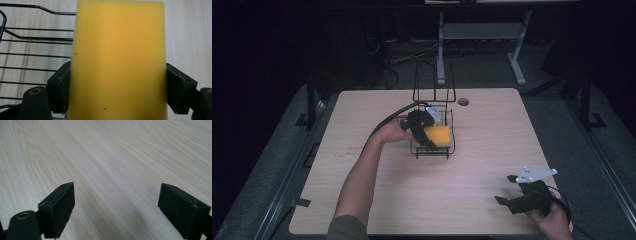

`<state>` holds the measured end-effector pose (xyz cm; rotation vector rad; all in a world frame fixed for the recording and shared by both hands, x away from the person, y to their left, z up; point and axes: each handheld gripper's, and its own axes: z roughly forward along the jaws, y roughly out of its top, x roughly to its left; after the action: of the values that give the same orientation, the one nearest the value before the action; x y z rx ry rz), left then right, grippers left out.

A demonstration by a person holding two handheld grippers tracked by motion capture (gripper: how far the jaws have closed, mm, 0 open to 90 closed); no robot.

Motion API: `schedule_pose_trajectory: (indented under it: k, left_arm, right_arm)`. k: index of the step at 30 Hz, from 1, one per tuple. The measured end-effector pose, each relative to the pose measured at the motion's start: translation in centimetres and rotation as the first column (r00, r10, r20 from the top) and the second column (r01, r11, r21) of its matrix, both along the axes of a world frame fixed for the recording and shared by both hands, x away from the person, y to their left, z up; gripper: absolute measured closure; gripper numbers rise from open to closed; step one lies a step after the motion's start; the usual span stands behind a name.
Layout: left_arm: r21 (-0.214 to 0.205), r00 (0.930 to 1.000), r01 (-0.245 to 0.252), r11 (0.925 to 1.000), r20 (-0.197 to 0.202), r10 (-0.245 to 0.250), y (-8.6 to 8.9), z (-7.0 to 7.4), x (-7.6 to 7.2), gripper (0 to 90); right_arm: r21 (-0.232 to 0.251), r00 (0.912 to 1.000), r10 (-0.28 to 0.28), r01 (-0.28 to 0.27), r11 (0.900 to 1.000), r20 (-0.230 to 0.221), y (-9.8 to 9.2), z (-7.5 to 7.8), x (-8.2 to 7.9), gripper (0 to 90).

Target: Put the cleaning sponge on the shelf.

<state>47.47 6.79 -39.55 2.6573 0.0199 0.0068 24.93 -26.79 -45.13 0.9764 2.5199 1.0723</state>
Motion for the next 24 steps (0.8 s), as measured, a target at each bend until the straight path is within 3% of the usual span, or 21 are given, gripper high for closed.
schedule_pose_trajectory:
  k: [24]
  left_arm:
    - [-0.029, 0.9992, -0.034, 0.999, -0.022, 0.033, 0.1, -1.2, 1.2, 21.2]
  right_arm:
    - [0.003, 0.9999, 0.005, -0.005, 1.0, -0.009, 0.1, -0.1, 0.0, 13.4]
